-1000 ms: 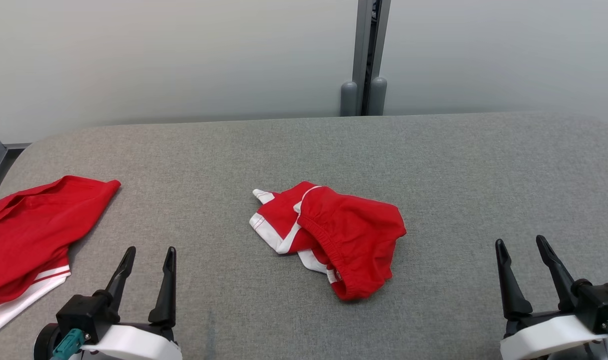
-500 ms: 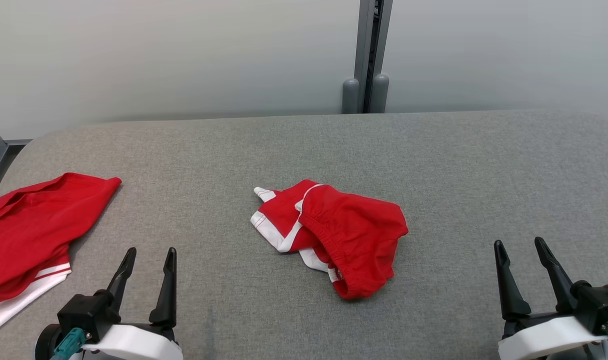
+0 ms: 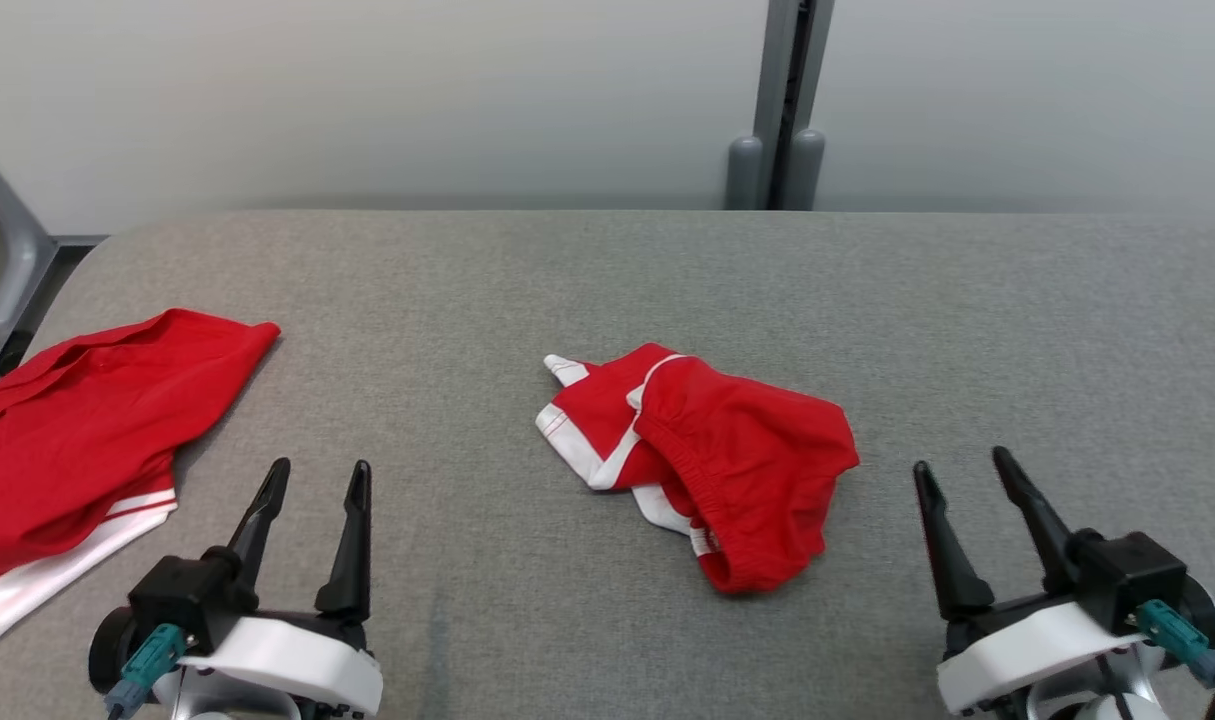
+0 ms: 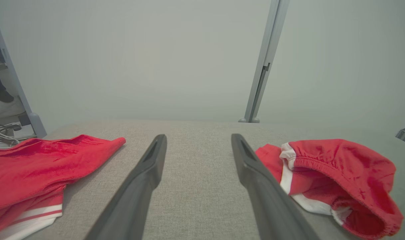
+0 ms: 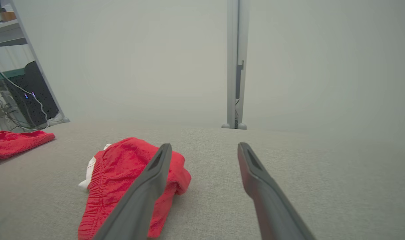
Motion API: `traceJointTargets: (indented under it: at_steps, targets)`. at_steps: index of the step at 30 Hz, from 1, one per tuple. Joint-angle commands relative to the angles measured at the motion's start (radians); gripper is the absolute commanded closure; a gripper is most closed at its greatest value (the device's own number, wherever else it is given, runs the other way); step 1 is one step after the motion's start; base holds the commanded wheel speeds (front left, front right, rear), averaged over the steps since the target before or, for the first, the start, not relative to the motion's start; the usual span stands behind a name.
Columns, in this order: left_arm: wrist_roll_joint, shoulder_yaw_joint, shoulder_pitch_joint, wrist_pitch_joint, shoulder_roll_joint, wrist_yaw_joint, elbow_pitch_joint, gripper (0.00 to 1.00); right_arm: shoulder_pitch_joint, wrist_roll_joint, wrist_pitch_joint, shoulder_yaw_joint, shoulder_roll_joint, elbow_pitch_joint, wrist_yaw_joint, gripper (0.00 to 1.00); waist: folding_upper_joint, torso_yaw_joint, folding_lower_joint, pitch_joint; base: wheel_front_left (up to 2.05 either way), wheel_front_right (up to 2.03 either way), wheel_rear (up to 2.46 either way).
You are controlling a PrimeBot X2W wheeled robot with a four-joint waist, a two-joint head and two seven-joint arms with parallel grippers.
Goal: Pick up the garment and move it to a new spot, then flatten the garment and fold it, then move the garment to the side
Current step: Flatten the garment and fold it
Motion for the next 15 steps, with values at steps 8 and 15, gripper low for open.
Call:
traceJointTargets:
  at_steps: [8,15]
  targets:
    - [0.011,-0.023,-0.081,-0.022,-0.022,-0.023,0.024,0.00,-0.116,0.020,0.042,0.204,-0.048,0.099,0.002,0.00,0.0000,0.138,0.0000,0.069,0.00,0.00,0.00]
    - [0.013,-0.031,-0.110,-0.040,-0.046,-0.033,0.053,0.00,-0.207,0.018,0.120,0.314,-0.088,0.195,0.001,0.00,0.0000,0.185,0.0000,0.100,0.00,0.00,0.00]
